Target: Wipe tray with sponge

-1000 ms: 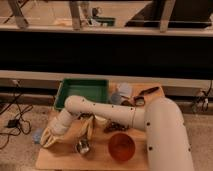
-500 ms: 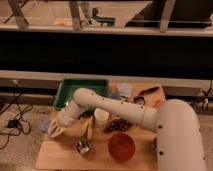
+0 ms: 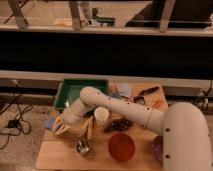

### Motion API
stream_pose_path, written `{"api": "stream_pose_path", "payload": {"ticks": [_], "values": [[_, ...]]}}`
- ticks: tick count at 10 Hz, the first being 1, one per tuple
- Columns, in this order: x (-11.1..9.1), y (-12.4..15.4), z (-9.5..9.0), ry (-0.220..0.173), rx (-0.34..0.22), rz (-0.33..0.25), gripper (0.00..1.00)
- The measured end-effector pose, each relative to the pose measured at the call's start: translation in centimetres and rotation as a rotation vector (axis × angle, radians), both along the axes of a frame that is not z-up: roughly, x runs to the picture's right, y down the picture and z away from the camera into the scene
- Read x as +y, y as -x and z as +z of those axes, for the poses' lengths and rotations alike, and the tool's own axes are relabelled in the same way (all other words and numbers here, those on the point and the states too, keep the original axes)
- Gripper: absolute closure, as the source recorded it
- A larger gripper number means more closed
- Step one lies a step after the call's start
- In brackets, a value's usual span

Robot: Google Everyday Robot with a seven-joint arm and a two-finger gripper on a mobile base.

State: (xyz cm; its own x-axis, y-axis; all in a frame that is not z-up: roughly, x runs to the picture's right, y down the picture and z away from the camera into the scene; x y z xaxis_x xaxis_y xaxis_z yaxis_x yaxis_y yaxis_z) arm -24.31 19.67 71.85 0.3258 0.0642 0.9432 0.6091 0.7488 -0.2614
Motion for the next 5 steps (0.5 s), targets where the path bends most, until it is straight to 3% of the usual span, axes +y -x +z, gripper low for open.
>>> {"api": "stream_pose_path", "payload": {"ticks": [2,5], "values": [[0.0,0.3,-0.1,-0.004,-0.008,-0.003,0.91],[-2.3,3.1,-1.4,-0.066,-0.04,-0.001,0.91]]}}
